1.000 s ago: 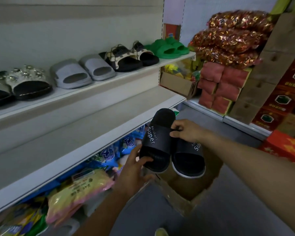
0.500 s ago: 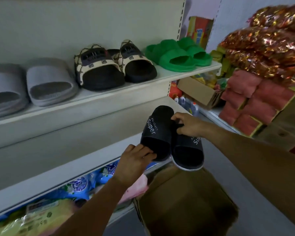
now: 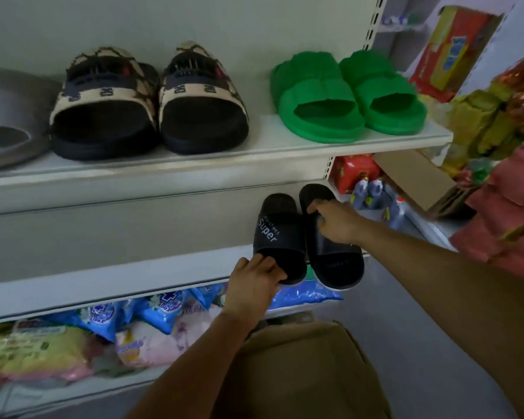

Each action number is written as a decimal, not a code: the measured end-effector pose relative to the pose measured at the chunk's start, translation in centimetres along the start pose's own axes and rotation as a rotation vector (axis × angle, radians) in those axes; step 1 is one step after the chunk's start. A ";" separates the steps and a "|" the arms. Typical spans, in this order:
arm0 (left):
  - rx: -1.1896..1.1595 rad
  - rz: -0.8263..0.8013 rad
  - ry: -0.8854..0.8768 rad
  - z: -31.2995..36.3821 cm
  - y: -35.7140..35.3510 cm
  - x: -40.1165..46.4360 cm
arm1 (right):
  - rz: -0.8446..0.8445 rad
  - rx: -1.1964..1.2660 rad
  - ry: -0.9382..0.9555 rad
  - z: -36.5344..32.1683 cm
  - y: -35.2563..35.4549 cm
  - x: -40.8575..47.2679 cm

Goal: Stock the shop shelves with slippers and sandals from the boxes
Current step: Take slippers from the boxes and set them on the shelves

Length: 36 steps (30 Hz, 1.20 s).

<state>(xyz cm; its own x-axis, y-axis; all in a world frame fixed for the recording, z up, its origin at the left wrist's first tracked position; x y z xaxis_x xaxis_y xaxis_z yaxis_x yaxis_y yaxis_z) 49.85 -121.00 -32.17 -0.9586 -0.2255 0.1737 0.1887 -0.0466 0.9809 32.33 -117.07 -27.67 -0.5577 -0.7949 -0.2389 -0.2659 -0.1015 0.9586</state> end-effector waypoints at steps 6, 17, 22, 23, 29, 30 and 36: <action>-0.177 -0.036 0.213 1.3 -1.7 3.5 | -0.026 -0.026 0.080 2.4 0.1 3.2; -0.387 -0.078 0.472 0.8 -1.1 2.8 | 0.091 0.157 0.191 3.1 0.2 0.8; -0.164 0.104 0.509 0.6 5.8 0.1 | 0.195 0.221 0.262 -1.0 2.5 -4.2; -0.144 0.139 0.511 0.4 7.0 -0.9 | 0.216 0.217 0.302 -2.4 2.9 -5.5; -0.113 0.304 0.560 -2.9 13.6 -10.4 | 0.280 0.165 0.483 -11.5 3.8 -11.6; -0.104 0.309 0.568 -3.6 14.5 -12.3 | 0.279 0.173 0.508 -13.3 3.8 -12.5; -0.133 0.348 0.713 -8.3 19.3 -26.3 | 0.249 0.173 0.667 -26.6 2.5 -17.9</action>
<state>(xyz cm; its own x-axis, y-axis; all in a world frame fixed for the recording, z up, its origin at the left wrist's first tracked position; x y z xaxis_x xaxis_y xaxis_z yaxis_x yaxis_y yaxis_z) 80.44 -124.03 -18.49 -0.4822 -0.8132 0.3260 0.5182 0.0352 0.8545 62.53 -119.02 -16.85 -0.0348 -0.9828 0.1813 -0.3452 0.1820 0.9207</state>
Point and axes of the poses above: each hand's wrist, its own x-axis towards the middle knuckle, its own y-axis out of the back of the hand, z = x × y, the point moved 9 cm from there along x, towards the middle knuckle, and after that the axes turned 4 degrees about -z, right-handed, at the moved point
